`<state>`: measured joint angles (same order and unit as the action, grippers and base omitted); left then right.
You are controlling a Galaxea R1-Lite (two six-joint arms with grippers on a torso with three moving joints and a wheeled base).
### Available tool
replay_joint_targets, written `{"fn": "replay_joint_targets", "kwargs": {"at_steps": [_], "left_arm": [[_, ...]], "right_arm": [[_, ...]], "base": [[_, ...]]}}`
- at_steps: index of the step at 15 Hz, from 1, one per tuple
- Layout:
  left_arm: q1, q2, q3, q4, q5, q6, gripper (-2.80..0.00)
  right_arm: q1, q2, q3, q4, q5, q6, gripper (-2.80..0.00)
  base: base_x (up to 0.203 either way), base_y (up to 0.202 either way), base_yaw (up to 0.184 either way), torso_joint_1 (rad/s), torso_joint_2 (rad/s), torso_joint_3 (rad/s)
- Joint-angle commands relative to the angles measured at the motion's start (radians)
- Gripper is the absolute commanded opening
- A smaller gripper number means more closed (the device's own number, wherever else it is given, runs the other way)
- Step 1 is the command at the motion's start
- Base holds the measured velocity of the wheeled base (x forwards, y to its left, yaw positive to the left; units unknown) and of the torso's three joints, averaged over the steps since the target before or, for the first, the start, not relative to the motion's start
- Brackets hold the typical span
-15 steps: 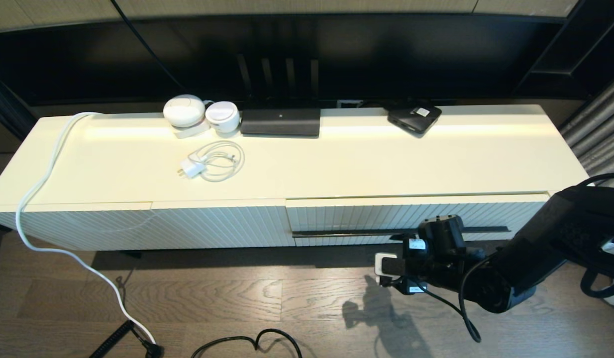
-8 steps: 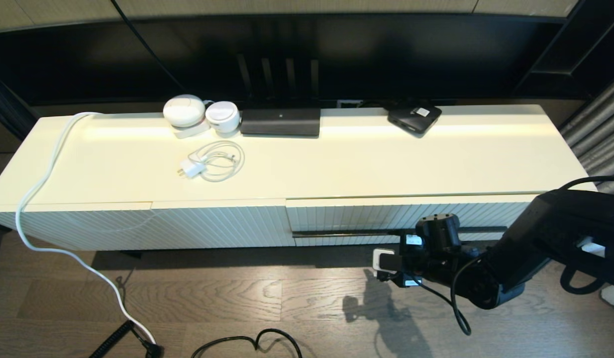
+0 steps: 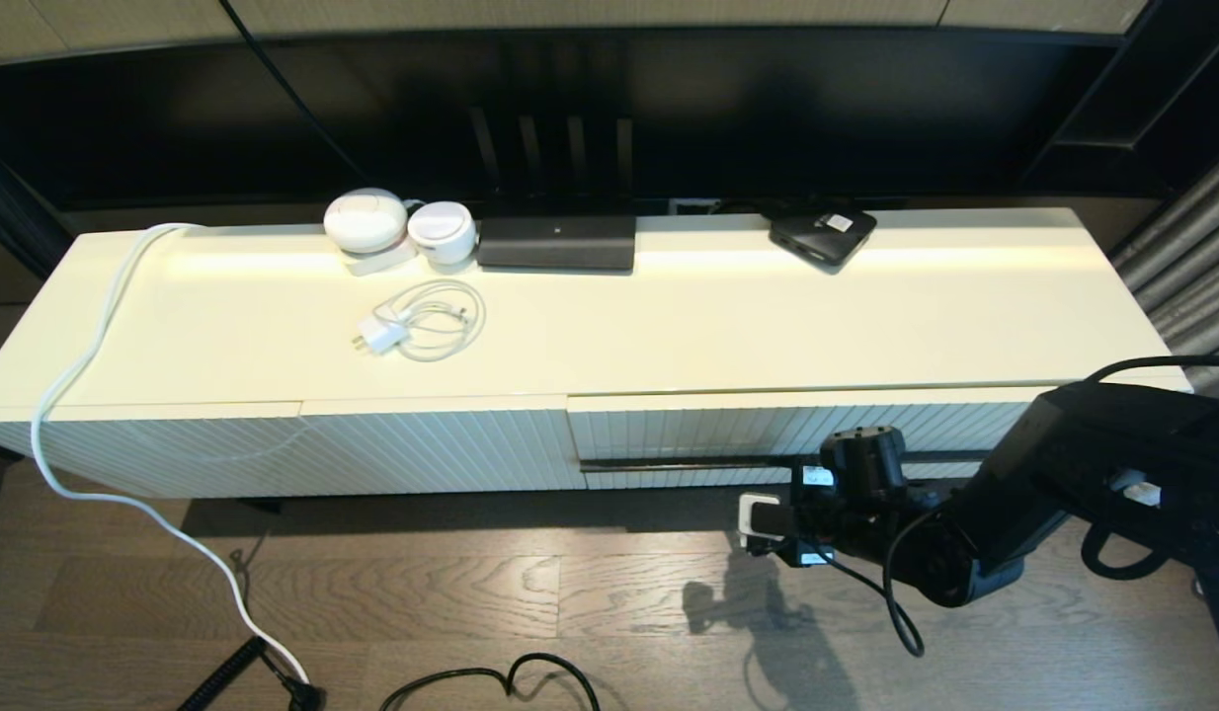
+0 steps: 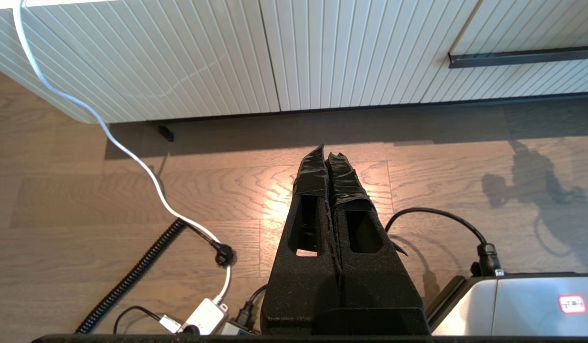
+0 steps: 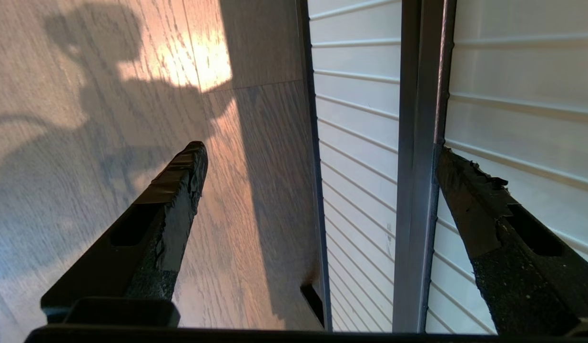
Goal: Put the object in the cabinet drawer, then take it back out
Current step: Open the drawer
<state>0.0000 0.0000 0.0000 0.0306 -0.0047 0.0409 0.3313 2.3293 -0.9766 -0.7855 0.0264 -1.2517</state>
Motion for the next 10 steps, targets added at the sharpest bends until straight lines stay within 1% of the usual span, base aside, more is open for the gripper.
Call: {"fn": "replay_joint_targets", "kwargs": {"at_steps": [1, 3, 7, 10], "left_arm": [[0.0, -0.002, 0.0, 0.0, 0.0, 0.001, -2.8], [0.0, -0.002, 0.0, 0.0, 0.0, 0.001, -2.8], [0.0, -0.002, 0.0, 0.0, 0.0, 0.001, -2.8], [0.0, -0.002, 0.0, 0.0, 0.0, 0.001, -2.8]], "right_arm": [[-0.002, 0.016, -0.013, -0.003, 0.001, -0.009, 0.0], [-0.009, 0.026, -0.029, -0.005, 0.001, -0.03, 0.0], [-0.014, 0.035, -0.044, -0.005, 0.002, -0.038, 0.0], [-0.018, 0.039, -0.055, -0.005, 0.003, -0.058, 0.0]], "base": [[0.0, 0.0, 0.0, 0.0, 0.0, 0.0], [0.0, 0.0, 0.0, 0.0, 0.0, 0.0], [0.0, 0.0, 0.0, 0.0, 0.0, 0.0], [0.0, 0.0, 0.0, 0.0, 0.0, 0.0]]}}
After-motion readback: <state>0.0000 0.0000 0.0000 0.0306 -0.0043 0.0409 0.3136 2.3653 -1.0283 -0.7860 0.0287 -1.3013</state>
